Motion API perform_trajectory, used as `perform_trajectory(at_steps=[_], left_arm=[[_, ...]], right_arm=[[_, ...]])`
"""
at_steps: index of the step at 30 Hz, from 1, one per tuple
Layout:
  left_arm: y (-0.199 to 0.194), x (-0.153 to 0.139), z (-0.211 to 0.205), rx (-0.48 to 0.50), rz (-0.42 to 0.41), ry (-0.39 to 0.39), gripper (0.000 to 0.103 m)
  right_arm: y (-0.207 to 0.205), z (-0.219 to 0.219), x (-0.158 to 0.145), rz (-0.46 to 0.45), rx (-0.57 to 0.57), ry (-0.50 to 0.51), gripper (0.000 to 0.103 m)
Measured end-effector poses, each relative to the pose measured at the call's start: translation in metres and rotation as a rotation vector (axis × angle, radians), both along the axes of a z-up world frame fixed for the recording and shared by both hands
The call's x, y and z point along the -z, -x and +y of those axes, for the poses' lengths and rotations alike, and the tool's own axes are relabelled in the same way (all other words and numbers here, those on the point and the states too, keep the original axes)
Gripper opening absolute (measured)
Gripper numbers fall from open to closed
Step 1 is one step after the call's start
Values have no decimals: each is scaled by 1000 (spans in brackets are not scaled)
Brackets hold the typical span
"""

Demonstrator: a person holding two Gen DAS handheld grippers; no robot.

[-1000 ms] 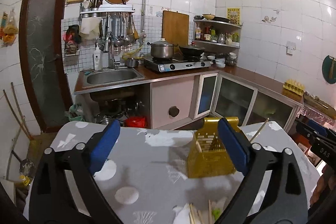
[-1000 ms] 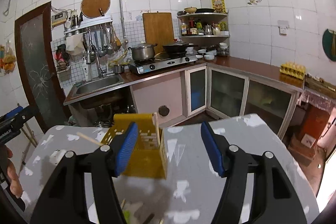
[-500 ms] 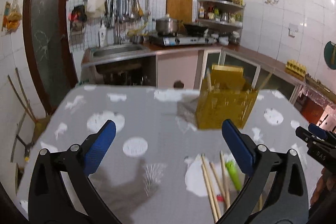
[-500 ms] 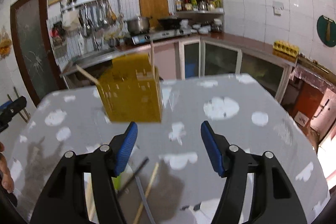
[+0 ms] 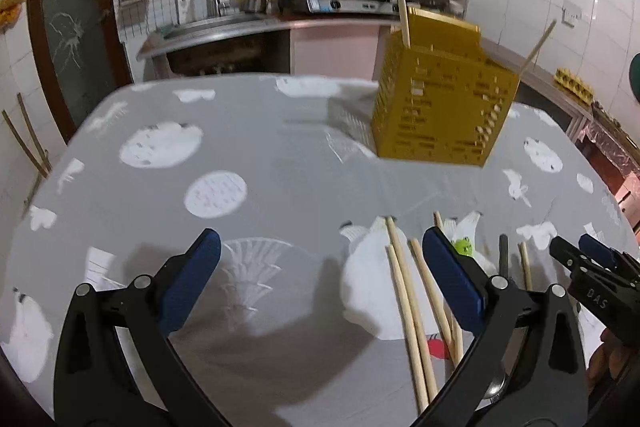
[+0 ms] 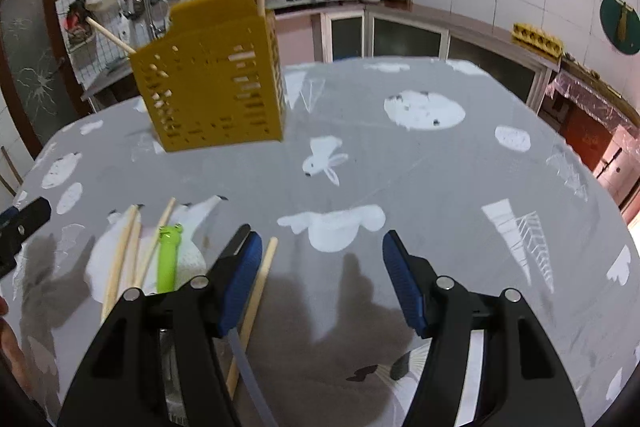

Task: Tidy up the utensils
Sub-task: 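Move both open tools back down to the remaining chopsticks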

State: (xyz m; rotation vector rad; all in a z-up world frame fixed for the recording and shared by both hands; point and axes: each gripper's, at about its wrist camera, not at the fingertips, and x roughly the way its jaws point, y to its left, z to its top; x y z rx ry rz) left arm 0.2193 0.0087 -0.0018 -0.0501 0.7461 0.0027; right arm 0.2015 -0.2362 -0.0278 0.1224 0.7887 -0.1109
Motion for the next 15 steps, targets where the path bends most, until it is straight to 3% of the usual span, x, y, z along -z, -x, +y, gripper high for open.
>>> perform_trajectory(at_steps=[6,10,15], left_arm=[[-23,25,-10,-7,99,10,97],[-35,34,-19,4,136,-9,90],[-41,48,-21,15,182,0,78]], right_arm=[[-13,8,10,58,3,9,61],[-19,11,9,68,2,4,61],[-28,17,17,116,-5,-10,43]])
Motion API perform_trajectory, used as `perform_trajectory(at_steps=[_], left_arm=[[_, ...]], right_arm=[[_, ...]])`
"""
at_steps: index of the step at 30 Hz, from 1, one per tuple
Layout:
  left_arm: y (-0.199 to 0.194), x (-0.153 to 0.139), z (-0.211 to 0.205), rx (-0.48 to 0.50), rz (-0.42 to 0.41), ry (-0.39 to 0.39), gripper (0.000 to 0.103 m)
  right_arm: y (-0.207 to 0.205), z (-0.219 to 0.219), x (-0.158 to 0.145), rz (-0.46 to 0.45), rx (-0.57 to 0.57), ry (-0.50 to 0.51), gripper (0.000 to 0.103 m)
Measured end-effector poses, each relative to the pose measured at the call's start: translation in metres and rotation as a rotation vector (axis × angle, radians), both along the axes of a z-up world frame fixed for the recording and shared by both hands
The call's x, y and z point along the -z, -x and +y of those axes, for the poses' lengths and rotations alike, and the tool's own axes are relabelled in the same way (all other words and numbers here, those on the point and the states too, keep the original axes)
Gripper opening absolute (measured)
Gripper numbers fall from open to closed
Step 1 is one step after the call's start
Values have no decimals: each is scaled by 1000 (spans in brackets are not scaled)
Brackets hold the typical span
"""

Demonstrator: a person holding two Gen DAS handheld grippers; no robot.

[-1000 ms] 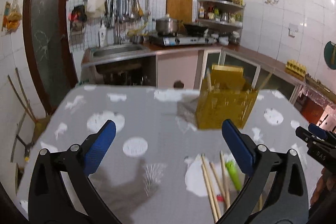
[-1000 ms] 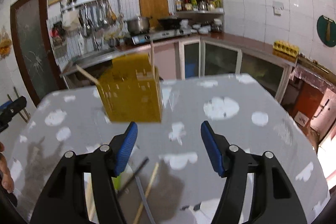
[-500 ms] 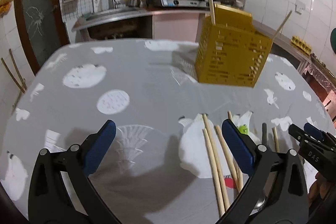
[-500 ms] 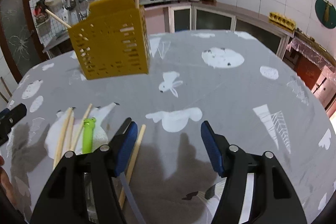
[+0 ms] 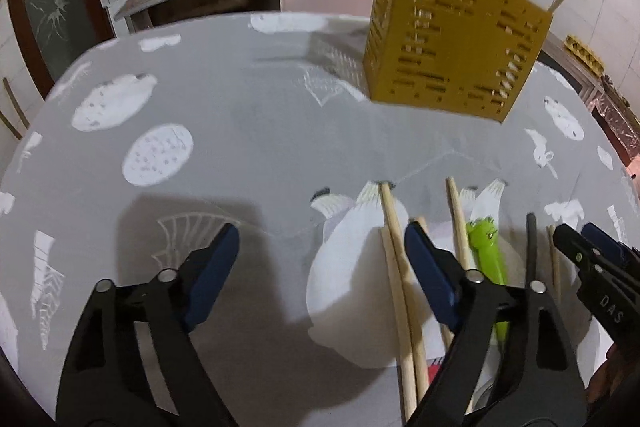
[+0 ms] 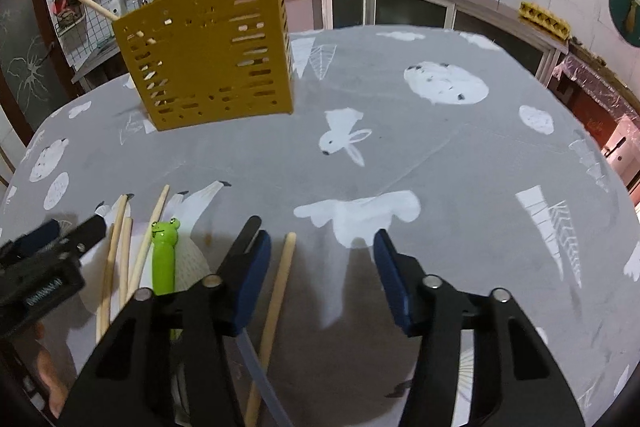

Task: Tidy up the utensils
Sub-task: 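Move both open tools back down to the remaining chopsticks, then close the left tool on a chopstick while the right tool grasps another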

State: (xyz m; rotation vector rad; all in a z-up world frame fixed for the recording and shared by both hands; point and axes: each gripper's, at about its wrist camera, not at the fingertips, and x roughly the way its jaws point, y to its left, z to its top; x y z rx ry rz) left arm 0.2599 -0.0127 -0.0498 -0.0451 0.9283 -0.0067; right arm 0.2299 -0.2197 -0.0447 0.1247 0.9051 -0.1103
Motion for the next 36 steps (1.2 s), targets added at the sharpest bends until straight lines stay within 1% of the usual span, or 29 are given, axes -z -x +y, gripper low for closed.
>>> perform_trajectory(at_steps=[1,2,4,5,6,8,13,16,18,19,20,21,22,23,24,26,29,33,36], left_arm=[[-1,3,0,2,7,-2,77],[0,3,1,5,-4,-4,77],[0,3,2,5,-7,-15,76],[0,3,3,9,-8,-10,75],[1,3,4,11,-9,-9,75],[1,4,6,13,-10,-5,74],[-1,5,2,18,-16,-25,74],[-4,7,-3,19,0,-29,73],[-5,8,-9,27,3,-53,68],[-5,7,-12,32,4,-60,62],[-5,7,-13,38,5,-57,53],[-6,6,-14,47,10,-48,48],[-6,5,-15,49,14,-43,40],[-8,3,-16,52,22,-35,29],[-9,2,-17,58,31,-24,25],[-10,1,-20,67,45,-4,11],[-12,0,-21,71,63,18,5],[-15,-2,-15,61,74,61,4],[-13,-9,-12,53,47,71,3]], right_arm=[[-1,1,3,10,-2,1,40],[-2,2,7,19,-7,-3,37],[-2,3,8,9,-11,2,33],[-2,4,8,8,-19,-5,28],[-2,4,8,7,-25,-13,18],[-2,3,6,8,-31,-21,14],[-2,3,7,6,-38,-27,13],[-4,4,8,8,-31,-25,13],[-6,6,8,13,-26,-19,13],[-8,6,8,15,-24,-17,13],[-9,6,8,16,-22,-19,11],[-9,6,8,16,-19,-22,11],[-9,5,8,16,-15,-27,10],[-9,5,8,15,-12,-31,10],[-9,4,7,14,-10,-35,10],[-8,3,6,4,-9,-42,9],[-6,-1,-1,-17,-1,-51,8],[-4,-7,-15,-55,6,-67,7],[0,-11,-26,-89,8,-74,7]])
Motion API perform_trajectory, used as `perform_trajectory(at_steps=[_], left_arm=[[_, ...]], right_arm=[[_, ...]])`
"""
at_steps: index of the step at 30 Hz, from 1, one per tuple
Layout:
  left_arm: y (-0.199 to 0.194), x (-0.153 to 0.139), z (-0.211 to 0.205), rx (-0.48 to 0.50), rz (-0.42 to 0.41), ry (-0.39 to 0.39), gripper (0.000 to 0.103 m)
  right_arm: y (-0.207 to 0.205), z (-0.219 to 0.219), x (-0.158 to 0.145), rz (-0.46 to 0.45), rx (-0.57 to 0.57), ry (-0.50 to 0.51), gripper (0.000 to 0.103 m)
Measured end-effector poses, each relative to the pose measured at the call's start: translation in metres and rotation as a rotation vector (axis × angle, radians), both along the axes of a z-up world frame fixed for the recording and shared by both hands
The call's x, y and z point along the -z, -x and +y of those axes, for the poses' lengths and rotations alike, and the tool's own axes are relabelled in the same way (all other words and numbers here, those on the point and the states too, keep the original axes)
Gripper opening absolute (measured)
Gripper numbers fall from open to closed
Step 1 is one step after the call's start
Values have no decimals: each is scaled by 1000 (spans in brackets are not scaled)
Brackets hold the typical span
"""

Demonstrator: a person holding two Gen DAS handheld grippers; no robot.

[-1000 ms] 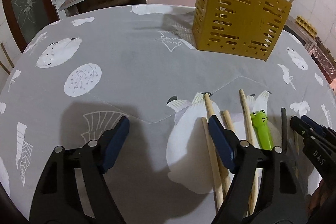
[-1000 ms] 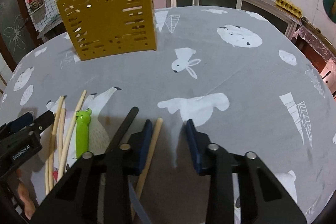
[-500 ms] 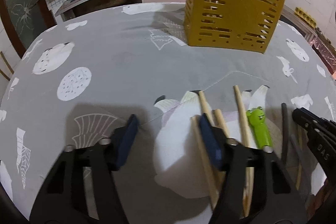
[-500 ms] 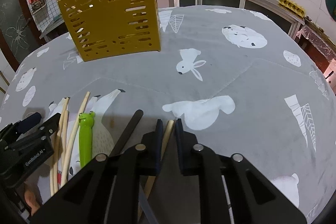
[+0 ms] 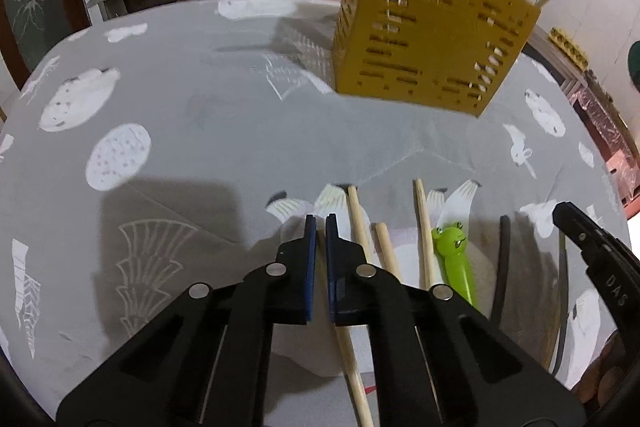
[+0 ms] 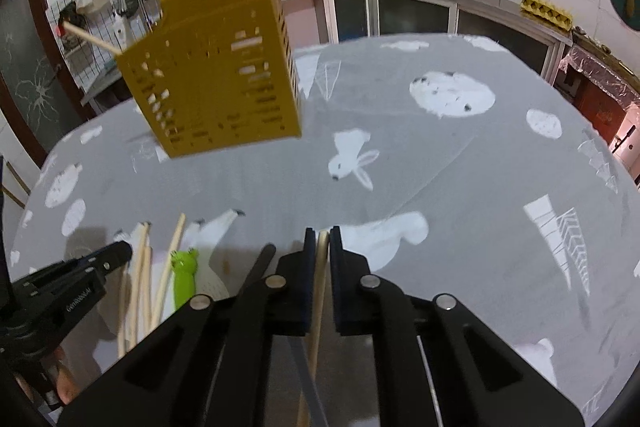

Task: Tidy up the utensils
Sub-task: 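Close the left tool on a chopstick while the right tool grasps another, then lift both chopsticks over the yellow holder and open both tools to drop them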

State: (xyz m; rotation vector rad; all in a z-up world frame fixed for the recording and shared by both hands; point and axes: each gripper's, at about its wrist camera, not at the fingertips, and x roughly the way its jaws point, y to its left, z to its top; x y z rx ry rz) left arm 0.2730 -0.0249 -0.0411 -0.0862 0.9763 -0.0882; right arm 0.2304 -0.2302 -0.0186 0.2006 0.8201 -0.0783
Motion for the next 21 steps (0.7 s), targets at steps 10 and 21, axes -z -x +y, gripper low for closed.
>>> perform_trajectory(at_steps=[10,21], left_arm=[[24,-62,6,11,-190,17,3],[58,-130,7,58,-416,-3,2]], right_arm=[[15,-8,-46,-137,-3,-18,6],[33,-8,-99,-301,-21,-6,6]])
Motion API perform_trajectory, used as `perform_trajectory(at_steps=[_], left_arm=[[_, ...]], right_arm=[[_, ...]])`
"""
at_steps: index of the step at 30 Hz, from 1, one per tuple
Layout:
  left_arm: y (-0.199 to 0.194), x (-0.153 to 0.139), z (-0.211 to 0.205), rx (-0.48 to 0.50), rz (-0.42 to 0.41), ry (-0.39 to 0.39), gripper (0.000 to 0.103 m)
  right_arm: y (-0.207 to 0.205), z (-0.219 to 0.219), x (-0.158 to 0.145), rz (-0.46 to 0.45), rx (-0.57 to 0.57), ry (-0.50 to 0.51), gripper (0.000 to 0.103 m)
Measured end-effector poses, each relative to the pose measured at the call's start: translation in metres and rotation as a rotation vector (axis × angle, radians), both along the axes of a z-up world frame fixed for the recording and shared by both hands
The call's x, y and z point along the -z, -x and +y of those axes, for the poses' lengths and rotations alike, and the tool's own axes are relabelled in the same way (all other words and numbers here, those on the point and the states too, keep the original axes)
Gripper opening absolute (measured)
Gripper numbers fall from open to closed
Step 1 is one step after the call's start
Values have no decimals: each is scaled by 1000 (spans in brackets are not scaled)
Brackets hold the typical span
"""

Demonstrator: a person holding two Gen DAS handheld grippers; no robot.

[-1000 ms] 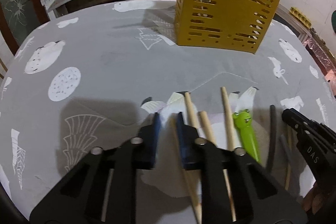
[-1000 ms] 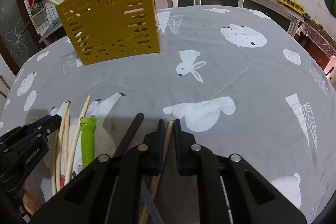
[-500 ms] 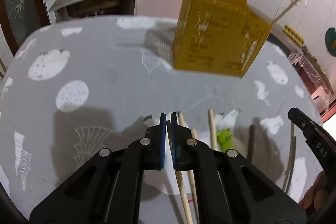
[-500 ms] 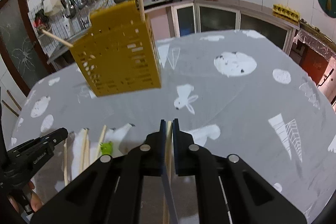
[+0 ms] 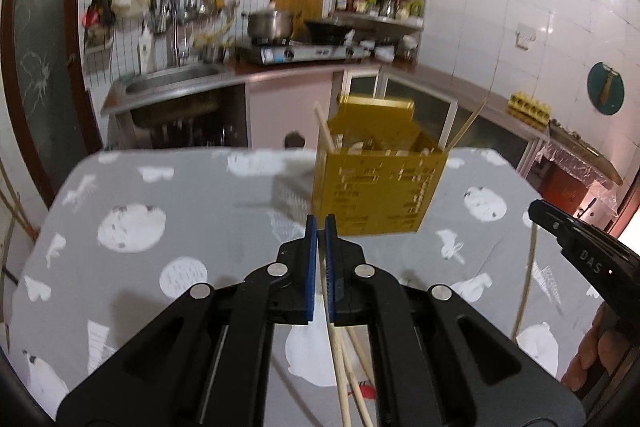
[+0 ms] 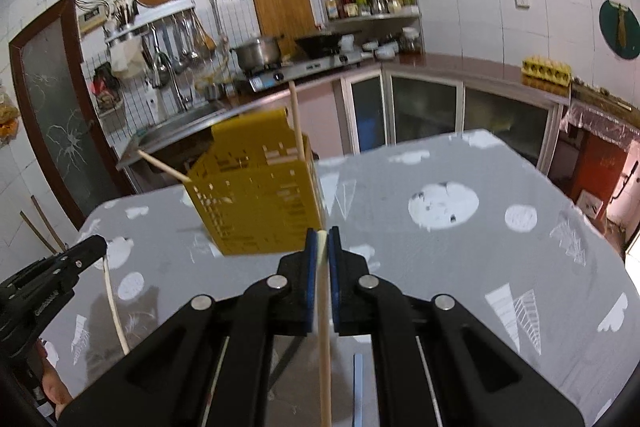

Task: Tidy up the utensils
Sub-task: 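Lift both chopsticks over the yellow holder and open both tools to drop them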

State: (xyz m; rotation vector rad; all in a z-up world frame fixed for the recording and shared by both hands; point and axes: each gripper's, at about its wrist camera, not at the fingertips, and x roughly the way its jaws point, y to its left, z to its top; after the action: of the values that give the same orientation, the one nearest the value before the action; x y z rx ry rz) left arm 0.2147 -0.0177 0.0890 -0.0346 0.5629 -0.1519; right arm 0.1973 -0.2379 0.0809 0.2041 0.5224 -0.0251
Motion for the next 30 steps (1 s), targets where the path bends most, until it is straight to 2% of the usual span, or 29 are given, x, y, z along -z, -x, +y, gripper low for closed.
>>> perform_trajectory(at_steps=[6,20,30], left_arm=[[11,-19,-4,5,-105,-35,2],[10,-29,4,-9,-206,-32,2],[-2,-57,-1,-9,-275,-22,2]], right_arm=[[1,6,-14,-65,-4,28,6],[11,8,-37,-203,-5,59,6],[4,6,-71,-294,-17,57,6]])
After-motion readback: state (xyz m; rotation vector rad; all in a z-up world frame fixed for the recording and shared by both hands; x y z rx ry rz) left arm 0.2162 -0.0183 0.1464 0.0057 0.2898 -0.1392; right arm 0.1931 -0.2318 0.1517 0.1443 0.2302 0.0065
